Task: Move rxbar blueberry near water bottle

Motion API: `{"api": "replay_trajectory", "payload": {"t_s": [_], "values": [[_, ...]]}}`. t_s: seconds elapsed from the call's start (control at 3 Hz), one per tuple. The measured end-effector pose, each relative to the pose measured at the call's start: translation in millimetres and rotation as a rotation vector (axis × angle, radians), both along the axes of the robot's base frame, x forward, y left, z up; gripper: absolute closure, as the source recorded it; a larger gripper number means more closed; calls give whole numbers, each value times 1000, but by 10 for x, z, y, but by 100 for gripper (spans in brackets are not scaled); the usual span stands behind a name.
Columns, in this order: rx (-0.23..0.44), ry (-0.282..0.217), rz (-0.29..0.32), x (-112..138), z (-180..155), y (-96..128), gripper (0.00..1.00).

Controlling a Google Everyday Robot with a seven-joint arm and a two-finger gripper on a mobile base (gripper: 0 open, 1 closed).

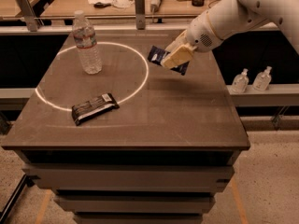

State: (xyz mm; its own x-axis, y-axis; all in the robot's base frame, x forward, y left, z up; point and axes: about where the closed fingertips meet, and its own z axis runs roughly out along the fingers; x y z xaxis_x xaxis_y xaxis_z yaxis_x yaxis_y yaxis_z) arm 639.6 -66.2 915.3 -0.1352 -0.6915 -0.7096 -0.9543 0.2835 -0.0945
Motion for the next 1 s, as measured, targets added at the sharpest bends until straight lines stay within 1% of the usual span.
{"api": "replay_trajectory", "payload": {"t_s": [0.33,0.67,1.0], "values": [[77,13,50,16,45,295,100],[101,30,109,89,17,722,100],[62,27,137,223,-130,1161,100]]}}
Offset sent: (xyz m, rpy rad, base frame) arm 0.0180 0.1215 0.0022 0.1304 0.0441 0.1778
